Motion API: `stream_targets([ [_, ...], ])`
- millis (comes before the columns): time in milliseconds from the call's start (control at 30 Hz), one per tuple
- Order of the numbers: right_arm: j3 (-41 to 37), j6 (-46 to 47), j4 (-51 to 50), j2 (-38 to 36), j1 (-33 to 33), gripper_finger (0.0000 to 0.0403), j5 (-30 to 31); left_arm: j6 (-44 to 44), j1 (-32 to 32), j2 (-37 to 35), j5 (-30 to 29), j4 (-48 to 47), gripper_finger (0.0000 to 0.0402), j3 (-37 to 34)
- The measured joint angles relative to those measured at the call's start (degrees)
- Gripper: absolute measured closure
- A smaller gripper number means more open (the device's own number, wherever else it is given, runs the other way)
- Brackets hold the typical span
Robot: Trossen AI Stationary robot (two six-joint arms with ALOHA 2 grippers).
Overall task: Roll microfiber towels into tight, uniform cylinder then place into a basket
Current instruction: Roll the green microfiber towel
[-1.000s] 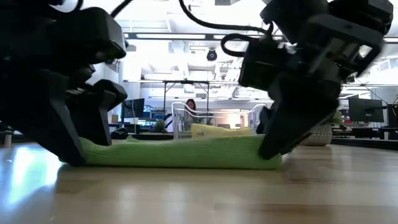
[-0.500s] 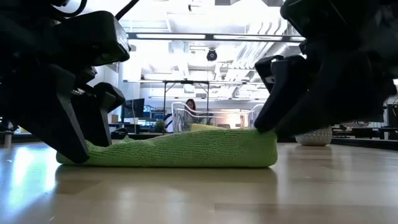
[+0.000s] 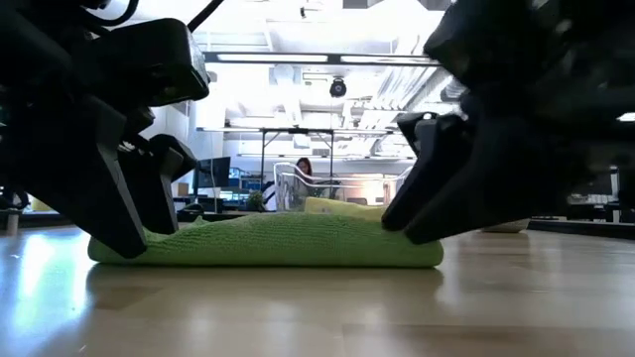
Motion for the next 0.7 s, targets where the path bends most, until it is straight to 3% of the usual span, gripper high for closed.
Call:
stream_targets([
  [233,0.05,4.05,-4.85,0.00,-3.29,0.0285,-0.24,-0.06,0.00,0.00,-0.02,0.04,0.0216,-0.02],
  [367,0.09,4.10,-5.11,-0.02,-4.78,0.0282,-4.31,-0.35,0.00,0.00,-0.02,0.06,0.0216,-0.02],
  [500,0.11,6.65,-5.37,-0.09,-5.73,0.0259,-8.11,-0.92,0.00,0.00,-0.04,0.09,0.0216,-0.02],
  [700,0.26,7.97,-6.76,0.25,-5.71,0.0211,-8.21,-0.94,0.00,0.00,-0.07,0.08,0.0216,-0.02],
])
